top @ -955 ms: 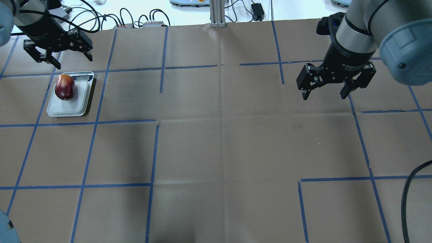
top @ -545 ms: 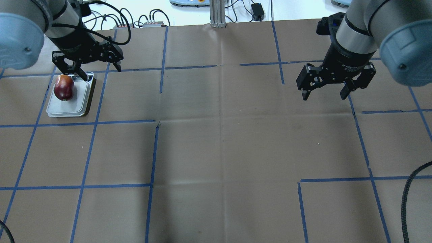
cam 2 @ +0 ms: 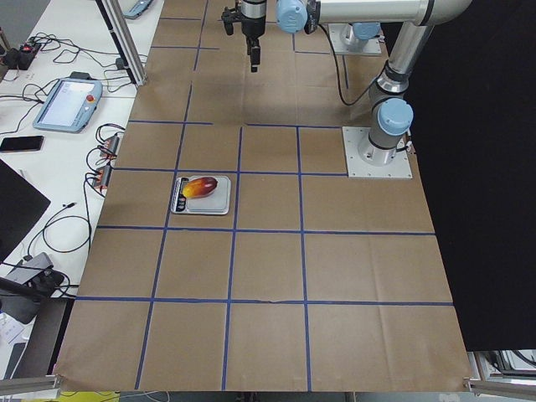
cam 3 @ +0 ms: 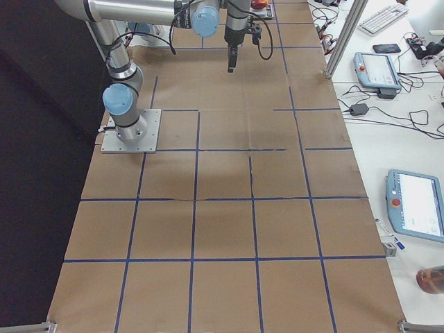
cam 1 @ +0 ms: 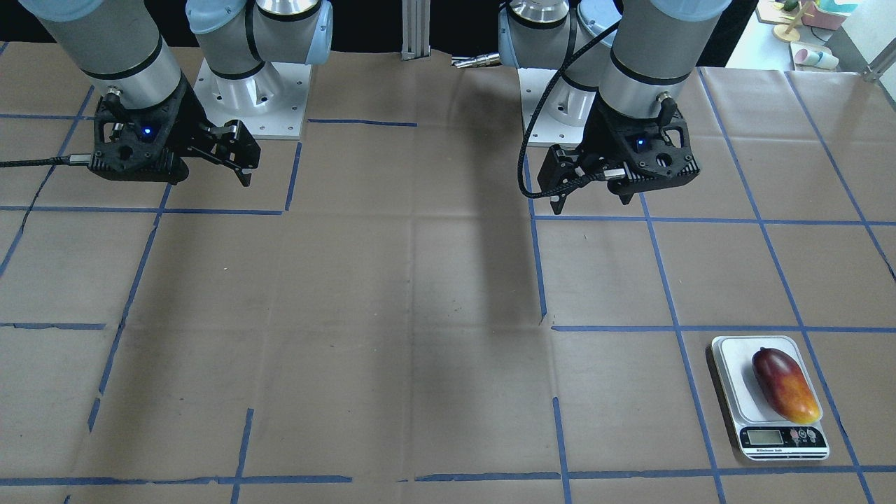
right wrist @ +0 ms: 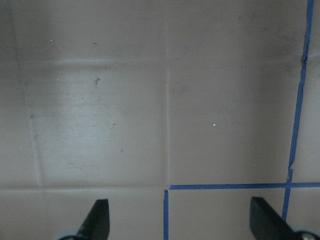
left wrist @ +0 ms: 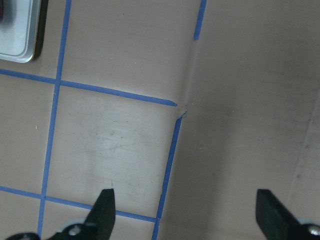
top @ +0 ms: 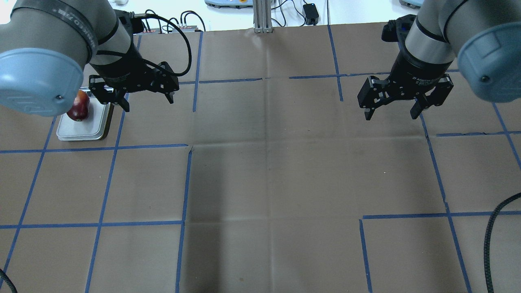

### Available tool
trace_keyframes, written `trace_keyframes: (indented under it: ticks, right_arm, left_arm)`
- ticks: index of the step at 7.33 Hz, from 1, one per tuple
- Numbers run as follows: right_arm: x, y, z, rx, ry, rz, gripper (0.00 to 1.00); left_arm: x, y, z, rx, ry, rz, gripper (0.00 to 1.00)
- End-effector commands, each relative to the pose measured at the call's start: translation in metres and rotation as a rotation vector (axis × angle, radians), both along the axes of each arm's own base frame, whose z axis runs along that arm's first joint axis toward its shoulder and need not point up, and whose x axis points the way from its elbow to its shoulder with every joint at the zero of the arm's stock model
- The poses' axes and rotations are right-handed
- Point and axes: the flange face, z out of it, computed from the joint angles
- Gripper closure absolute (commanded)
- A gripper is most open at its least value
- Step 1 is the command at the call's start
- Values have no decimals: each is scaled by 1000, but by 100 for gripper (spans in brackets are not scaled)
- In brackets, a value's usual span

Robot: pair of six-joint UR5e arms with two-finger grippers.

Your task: Weigh mango

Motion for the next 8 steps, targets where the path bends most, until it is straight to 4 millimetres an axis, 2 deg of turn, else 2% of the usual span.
trace_keyframes:
  ticks: [1,3,8]
  right_arm:
    - [0,0,0,0,0,0,0]
    - [0,0,0,0,0,0,0]
    - [0,0,0,0,0,0,0]
  left_arm:
    - [6,3,-1,25,4,-94,0]
    - [22,-2,-2,39,57,-127,0]
    - [23,-2,2,35,49,-122,0]
